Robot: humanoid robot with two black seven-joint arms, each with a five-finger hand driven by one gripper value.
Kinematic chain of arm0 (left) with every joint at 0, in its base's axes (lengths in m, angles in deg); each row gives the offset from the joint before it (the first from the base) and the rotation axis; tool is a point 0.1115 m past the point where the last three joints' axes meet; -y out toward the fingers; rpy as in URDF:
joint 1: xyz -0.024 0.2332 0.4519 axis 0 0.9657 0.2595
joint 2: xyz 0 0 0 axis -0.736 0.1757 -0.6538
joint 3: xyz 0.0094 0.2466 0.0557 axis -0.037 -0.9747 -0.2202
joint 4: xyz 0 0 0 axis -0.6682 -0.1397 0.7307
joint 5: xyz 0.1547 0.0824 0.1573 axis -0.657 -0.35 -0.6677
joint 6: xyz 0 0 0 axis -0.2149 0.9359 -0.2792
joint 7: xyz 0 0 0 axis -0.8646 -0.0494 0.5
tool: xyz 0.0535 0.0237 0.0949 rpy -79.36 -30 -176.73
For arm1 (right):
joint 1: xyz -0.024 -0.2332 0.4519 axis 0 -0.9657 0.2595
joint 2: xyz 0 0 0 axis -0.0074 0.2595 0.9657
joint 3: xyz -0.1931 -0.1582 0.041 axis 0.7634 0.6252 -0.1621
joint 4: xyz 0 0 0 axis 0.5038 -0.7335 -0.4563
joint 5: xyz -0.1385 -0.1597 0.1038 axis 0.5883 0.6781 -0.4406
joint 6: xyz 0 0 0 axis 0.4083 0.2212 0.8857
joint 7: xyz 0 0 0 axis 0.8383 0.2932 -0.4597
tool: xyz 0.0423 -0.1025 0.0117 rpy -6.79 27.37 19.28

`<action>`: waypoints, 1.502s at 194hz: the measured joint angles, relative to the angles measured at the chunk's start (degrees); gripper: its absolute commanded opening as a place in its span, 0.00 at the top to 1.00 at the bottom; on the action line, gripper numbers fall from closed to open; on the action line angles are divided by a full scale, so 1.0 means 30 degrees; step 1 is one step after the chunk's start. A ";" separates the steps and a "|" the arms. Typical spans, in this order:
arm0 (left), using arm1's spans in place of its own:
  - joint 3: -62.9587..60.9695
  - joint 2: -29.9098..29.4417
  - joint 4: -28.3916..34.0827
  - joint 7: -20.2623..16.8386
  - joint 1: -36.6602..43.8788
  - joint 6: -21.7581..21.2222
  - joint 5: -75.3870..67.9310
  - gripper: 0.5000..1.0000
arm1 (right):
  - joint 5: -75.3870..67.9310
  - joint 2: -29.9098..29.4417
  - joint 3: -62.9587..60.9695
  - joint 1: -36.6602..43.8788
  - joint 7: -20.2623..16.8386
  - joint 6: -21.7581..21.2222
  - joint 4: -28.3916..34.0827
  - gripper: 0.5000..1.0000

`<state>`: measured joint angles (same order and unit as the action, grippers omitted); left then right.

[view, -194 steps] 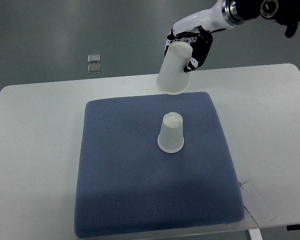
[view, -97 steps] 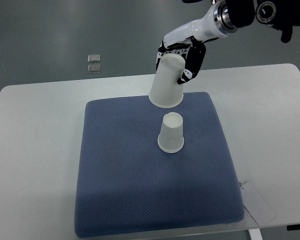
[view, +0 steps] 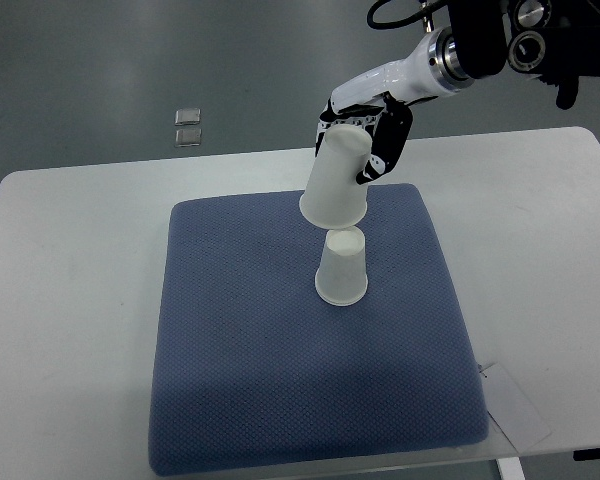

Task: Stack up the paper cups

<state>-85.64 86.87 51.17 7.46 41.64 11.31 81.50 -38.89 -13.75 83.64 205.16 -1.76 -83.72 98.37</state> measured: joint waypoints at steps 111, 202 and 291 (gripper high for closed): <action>-0.0007 0.0000 0.0000 0.0000 0.0000 0.0000 0.0000 0.00 | 0.0092 0.0071 0.0031 -0.1062 0.0000 0.0227 0.0087 0.69; -0.0007 0.0000 0.0000 0.0000 -0.0001 0.0000 0.0000 0.00 | 0.0206 0.0072 0.0053 -0.1515 -0.0010 0.0410 0.0088 0.69; -0.0007 0.0000 0.0000 0.0000 0.0000 0.0000 -0.0001 0.00 | 0.0577 0.0159 0.0144 -0.1873 -0.0029 0.0578 0.0029 0.68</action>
<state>-85.66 86.87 51.17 7.46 41.64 11.31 81.50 -37.16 -13.27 84.08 199.54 -1.85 -81.99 98.46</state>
